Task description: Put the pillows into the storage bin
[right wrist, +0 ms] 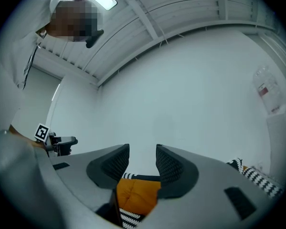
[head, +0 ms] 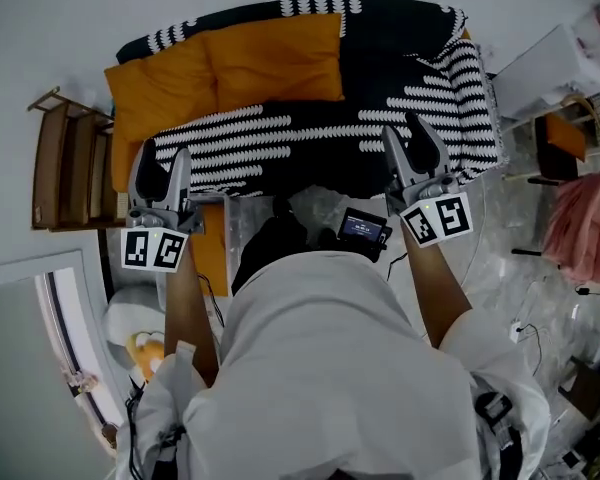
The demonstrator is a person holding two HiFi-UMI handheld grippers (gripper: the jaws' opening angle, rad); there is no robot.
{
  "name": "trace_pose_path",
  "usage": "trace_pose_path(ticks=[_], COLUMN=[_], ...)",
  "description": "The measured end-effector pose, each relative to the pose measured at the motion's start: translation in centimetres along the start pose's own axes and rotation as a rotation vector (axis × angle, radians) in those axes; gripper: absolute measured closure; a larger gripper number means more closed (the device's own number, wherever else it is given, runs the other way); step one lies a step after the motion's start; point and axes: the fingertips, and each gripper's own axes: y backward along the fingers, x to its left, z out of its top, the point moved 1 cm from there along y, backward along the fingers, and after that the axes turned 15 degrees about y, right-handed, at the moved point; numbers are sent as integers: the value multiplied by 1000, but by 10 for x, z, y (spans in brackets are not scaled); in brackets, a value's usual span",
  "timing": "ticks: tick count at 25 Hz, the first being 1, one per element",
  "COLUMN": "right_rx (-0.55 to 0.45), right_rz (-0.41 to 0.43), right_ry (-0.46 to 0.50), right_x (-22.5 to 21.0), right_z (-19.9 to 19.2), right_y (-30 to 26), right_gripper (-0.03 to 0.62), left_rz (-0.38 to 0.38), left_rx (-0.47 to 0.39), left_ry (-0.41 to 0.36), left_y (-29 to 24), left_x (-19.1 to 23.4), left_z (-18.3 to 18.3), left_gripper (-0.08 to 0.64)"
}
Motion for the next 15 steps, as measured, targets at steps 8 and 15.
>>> trace_pose_path(ticks=[8, 15], right_rx=[44, 163], right_rz=[-26, -7], right_ry=[-2, -25], right_x=[-20, -34], right_z=[-23, -79], right_y=[-34, -127], right_gripper=[400, 400], left_rz=[-24, -23], left_rx=[74, 189], left_ry=[12, 78], left_y=[-48, -125], left_x=[40, 120], left_z=[-30, -66], left_gripper=[270, 265])
